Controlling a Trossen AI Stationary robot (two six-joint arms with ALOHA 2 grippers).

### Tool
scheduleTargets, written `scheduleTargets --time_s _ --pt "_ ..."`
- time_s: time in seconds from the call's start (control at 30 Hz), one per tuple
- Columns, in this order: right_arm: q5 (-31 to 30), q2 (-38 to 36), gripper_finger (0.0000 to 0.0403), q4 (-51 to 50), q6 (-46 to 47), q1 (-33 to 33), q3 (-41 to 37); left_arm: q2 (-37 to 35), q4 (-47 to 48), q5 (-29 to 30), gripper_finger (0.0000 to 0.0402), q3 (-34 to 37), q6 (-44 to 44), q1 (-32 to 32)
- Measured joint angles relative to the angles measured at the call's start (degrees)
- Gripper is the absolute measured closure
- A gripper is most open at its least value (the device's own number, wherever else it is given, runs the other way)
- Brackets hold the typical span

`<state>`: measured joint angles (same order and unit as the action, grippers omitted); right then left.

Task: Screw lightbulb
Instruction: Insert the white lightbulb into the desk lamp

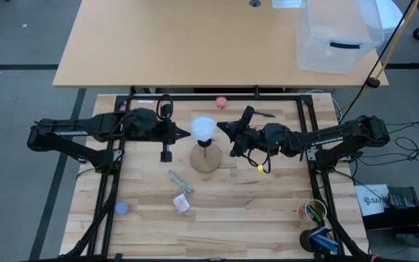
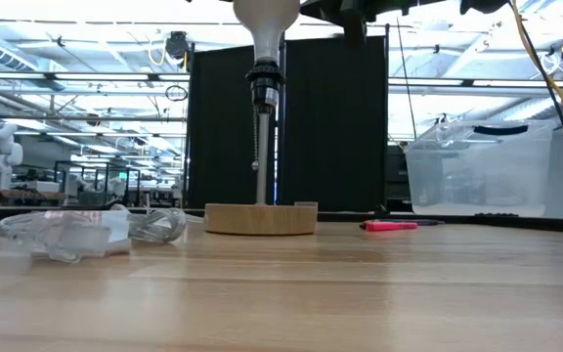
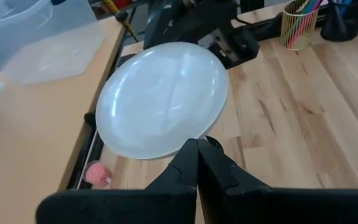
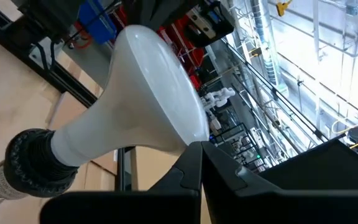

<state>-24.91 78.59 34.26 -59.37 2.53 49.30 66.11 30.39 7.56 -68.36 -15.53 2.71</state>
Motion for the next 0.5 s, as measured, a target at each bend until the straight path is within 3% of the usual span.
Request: scheduleTargets --time_s 0.5 --pt "2.27 0.17 0.0403 -0.98 0.01 4.08 0.0 0.42 -0.1 4.86 0.0401 0.02 2.91 2.31"
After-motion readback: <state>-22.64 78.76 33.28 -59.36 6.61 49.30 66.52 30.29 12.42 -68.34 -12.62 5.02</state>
